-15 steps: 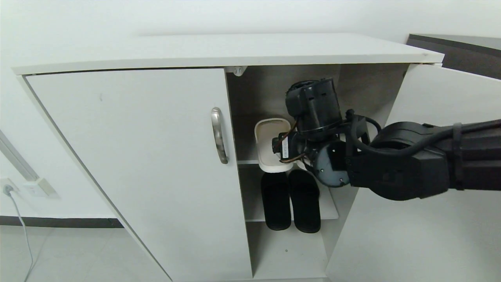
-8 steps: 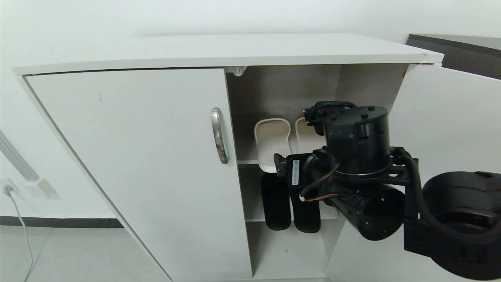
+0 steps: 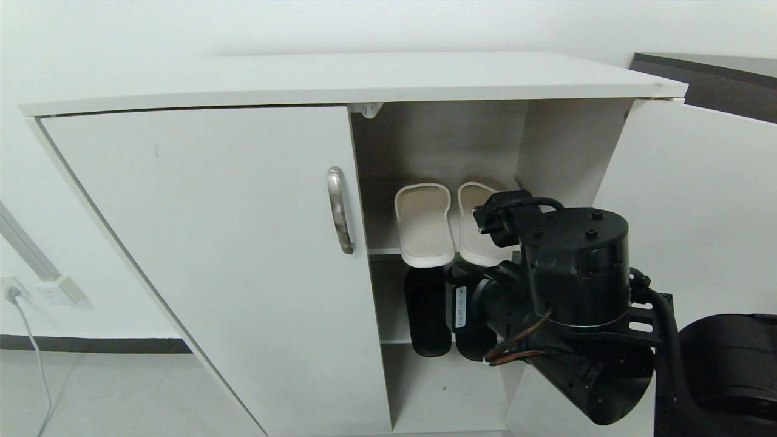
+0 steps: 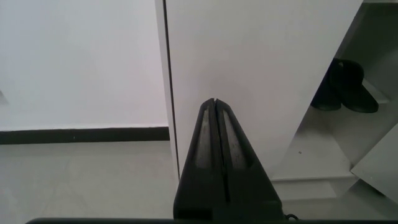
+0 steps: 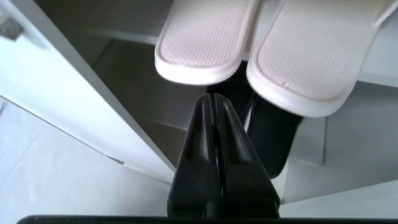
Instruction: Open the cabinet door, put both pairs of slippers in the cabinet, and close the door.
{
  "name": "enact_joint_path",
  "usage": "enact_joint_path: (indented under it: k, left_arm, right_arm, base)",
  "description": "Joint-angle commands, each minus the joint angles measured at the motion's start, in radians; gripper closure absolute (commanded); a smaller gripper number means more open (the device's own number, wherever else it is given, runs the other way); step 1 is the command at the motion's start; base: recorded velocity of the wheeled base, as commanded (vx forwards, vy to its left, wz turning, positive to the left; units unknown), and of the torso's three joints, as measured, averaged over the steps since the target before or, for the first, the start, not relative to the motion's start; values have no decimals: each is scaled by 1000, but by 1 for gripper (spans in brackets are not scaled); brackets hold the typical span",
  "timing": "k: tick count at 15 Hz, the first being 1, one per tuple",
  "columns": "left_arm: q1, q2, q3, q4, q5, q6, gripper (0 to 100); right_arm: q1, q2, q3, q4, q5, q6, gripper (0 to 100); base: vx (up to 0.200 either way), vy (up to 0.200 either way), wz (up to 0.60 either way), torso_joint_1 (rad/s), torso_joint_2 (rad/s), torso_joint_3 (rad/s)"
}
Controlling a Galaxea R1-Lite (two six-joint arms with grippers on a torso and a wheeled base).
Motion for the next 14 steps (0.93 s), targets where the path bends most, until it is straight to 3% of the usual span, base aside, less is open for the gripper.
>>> enact_joint_path:
  k: [1, 4, 14]
  left_arm:
    - [0, 1, 0, 0, 0, -1, 100]
    - [0, 1, 1, 0, 0, -1, 100]
    - [0, 1, 0, 0, -5, -2, 100]
  right_arm:
    - [5, 2, 3, 0, -1, 1, 100]
    - [12, -2, 5, 0, -3, 1, 100]
    - [14, 3, 26, 0, -1, 1, 100]
  base:
    - [0, 0, 0, 0, 0, 0]
    - [0, 0, 0, 0, 0, 0]
    - [-200, 0, 0, 3, 0, 2]
